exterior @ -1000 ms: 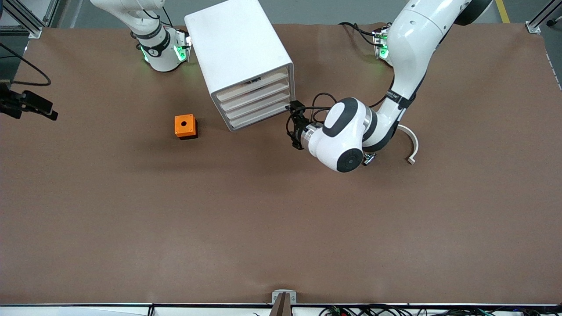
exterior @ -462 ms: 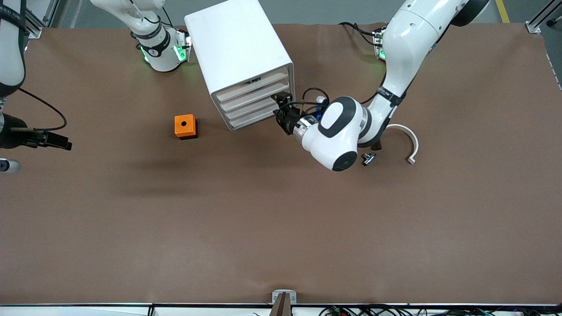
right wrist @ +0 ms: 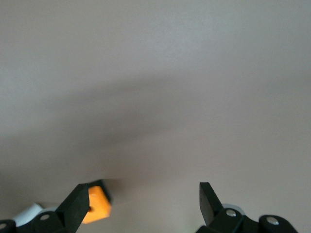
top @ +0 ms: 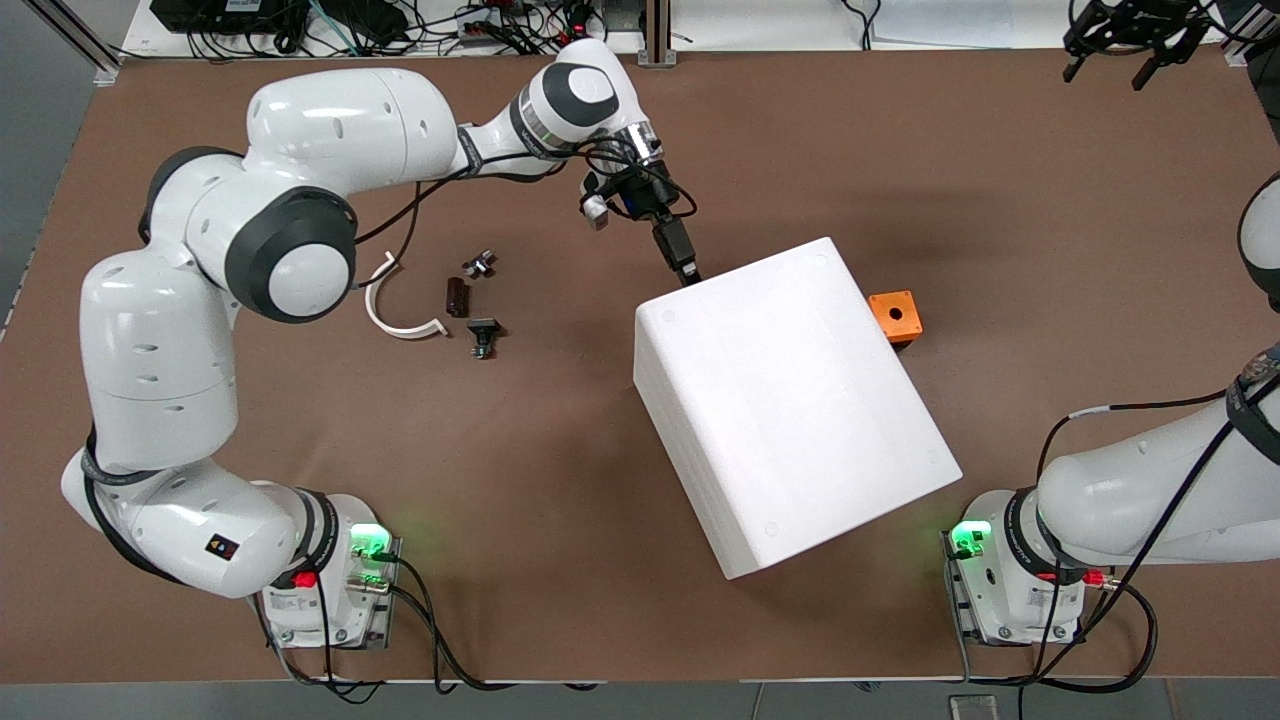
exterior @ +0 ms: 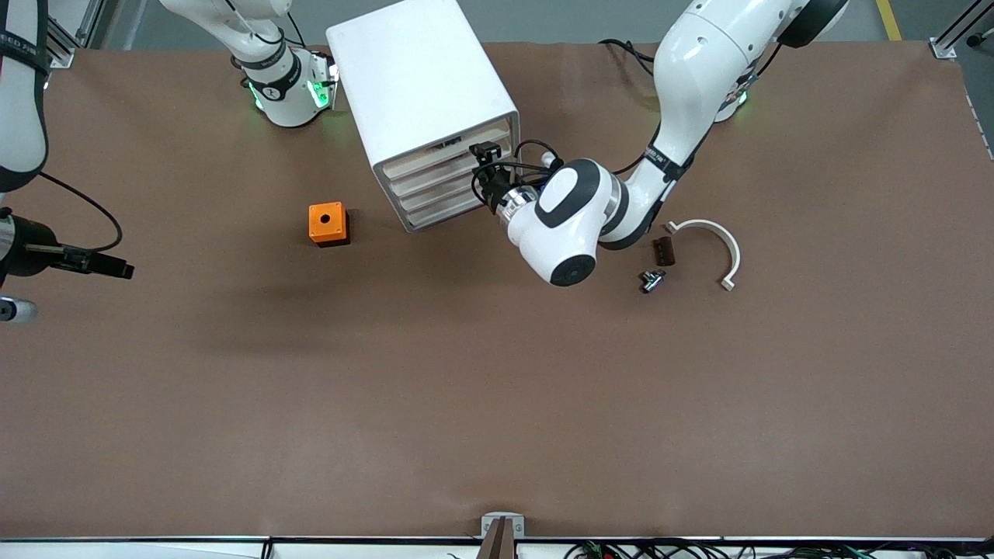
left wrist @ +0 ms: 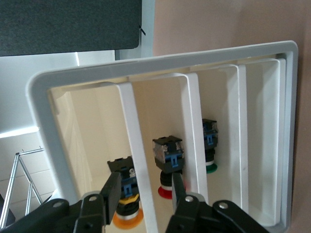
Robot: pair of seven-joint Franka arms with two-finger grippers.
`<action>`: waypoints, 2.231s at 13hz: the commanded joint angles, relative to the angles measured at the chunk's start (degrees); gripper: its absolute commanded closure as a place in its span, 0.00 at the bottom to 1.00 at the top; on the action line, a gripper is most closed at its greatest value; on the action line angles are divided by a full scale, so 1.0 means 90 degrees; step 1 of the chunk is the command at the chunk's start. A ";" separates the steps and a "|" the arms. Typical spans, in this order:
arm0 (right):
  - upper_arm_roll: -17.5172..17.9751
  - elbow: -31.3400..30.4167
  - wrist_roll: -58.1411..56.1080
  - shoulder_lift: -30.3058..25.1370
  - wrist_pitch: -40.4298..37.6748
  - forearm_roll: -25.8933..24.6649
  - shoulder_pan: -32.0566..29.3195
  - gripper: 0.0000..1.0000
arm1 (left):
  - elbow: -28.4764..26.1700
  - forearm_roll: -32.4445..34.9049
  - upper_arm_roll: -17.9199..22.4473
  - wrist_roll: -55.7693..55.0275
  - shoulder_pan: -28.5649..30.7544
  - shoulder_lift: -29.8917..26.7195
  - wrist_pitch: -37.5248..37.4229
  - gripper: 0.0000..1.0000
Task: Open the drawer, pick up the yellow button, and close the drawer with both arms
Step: 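Pull the drawer open with the left gripper while the right gripper approaches, then release the drawer with the left gripper while the right gripper reaches inside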
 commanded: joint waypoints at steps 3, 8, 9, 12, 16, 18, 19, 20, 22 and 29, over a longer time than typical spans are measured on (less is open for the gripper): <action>0.0048 0.0061 0.3591 -0.0345 -0.0195 0.0415 0.1430 0.00 | 0.0085 -0.0121 0.0023 -0.0222 -0.0228 0.0154 -0.0141 0.54; 0.0038 0.0110 0.6096 -0.0316 0.0186 0.0444 0.2868 0.00 | 0.0065 -0.0121 0.0023 -0.0398 -0.0326 0.0163 -0.0249 0.61; 0.0038 0.0110 0.6322 -0.0297 0.0245 0.0444 0.3014 0.00 | 0.0065 -0.0121 0.0023 -0.0389 -0.0336 0.0154 -0.0249 0.78; 0.0038 0.0110 0.6772 -0.0287 0.0343 0.0434 0.3289 0.00 | 0.0085 -0.0160 0.0033 -0.0379 -0.0307 0.0173 -0.0239 1.00; 0.0029 0.0110 0.6861 -0.0277 0.0372 0.0385 0.3455 0.00 | 0.0114 -0.0111 0.0111 -0.0369 -0.0113 0.0154 -0.0249 1.00; 0.0029 0.0110 0.7016 -0.0277 0.0372 0.0366 0.3494 0.00 | 0.0143 -0.0101 0.0101 -0.0331 0.0306 0.0154 -0.0249 1.00; 0.0029 0.0110 0.7075 -0.0277 0.0372 0.0356 0.3543 0.00 | 0.0240 -0.0092 0.0111 -0.0292 0.0415 0.0173 -0.0249 1.00; 0.0029 0.0110 0.7144 -0.0277 0.0372 0.0356 0.3601 0.00 | 0.0367 -0.0092 0.0111 -0.0272 0.0541 0.0260 -0.0239 1.00; 0.0029 0.0110 0.7241 -0.0277 0.0372 0.0346 0.3709 0.00 | 0.0669 -0.0092 0.0111 -0.0272 0.0757 0.0494 -0.0220 1.00; 0.0029 0.0071 0.8900 -0.0121 0.0811 -0.0122 0.4831 0.00 | 0.0866 -0.0121 0.0248 -0.0252 0.0923 0.0662 0.0142 0.33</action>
